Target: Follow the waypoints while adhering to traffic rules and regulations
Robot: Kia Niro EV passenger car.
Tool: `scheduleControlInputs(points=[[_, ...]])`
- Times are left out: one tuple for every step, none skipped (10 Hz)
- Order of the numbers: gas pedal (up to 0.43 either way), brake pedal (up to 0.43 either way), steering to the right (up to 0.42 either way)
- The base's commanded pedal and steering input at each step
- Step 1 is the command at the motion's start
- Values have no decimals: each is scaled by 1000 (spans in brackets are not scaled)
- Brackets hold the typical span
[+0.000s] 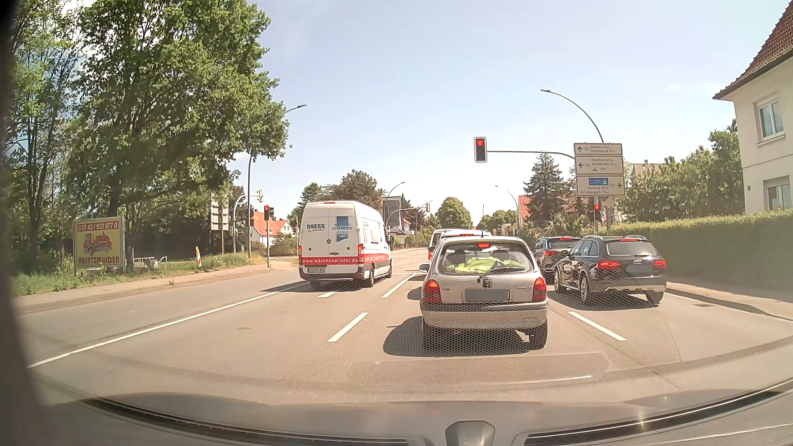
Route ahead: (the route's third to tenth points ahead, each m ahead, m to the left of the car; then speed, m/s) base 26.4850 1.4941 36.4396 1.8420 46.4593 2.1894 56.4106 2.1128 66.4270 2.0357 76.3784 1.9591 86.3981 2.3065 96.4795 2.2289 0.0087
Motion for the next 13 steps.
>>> scheduleControlInputs(points=[[0, 6, 20], [0, 6, 20], [0, 6, 20], [0, 6, 20], [0, 6, 20], [0, 6, 20], [0, 6, 20], [0, 6, 20], [0, 6, 20], [0, 6, 20], [0, 6, 20], [0, 6, 20], [0, 6, 20]])
